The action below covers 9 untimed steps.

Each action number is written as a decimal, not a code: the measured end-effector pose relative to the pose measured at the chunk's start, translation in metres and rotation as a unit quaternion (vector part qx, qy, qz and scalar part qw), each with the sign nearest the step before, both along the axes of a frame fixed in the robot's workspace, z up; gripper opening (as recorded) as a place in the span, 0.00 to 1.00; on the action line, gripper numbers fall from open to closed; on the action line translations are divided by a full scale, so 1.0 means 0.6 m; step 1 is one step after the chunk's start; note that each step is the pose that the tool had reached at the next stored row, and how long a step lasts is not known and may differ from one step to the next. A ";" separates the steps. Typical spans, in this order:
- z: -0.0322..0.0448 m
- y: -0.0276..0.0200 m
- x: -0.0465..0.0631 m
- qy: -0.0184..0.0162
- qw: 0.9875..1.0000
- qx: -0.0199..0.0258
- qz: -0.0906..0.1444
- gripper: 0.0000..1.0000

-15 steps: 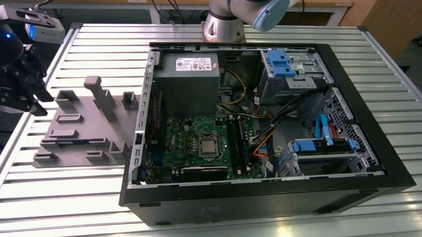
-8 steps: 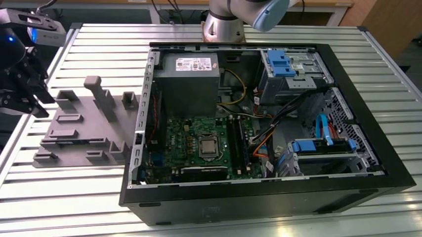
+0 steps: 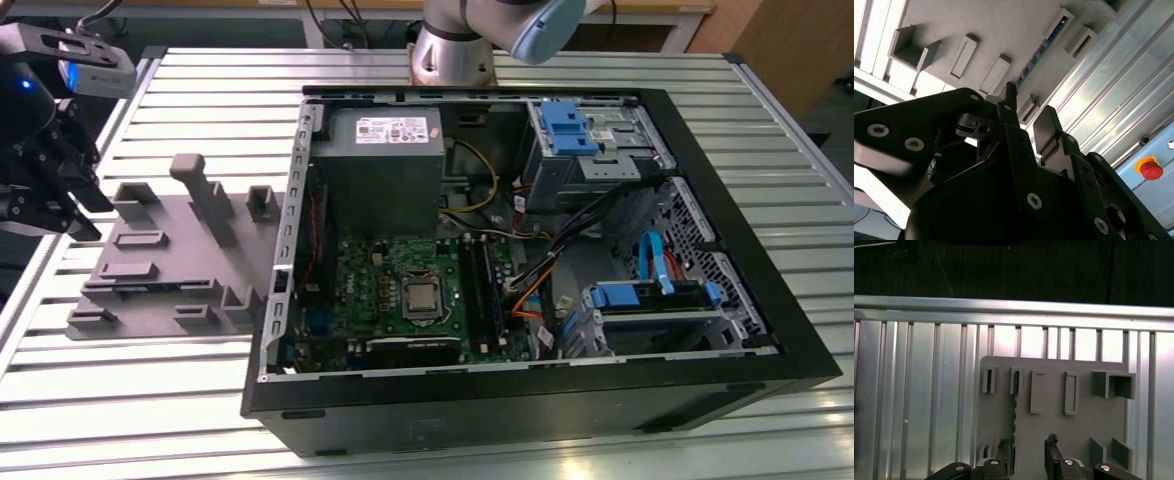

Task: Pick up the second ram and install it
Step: 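Pick up the second ram and move it above second insertion slot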

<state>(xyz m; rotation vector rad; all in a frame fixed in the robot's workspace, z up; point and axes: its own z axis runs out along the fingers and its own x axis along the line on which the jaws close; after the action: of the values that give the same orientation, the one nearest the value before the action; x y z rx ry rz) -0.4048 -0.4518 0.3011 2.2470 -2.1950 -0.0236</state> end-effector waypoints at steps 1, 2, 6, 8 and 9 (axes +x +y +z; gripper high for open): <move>0.000 0.0000 0.000 0.000 1.000 0.000 0.000 0.41; -0.001 0.0000 0.000 0.000 1.000 0.000 0.000 0.41; -0.002 0.0000 0.000 0.000 1.000 0.000 0.000 0.41; -0.004 0.0000 0.000 0.000 1.000 0.000 0.000 0.41; -0.004 0.0000 0.000 0.000 1.000 0.000 0.000 0.41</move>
<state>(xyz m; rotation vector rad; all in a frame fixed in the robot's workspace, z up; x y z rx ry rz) -0.4048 -0.4518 0.2986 2.2471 -2.1950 -0.0236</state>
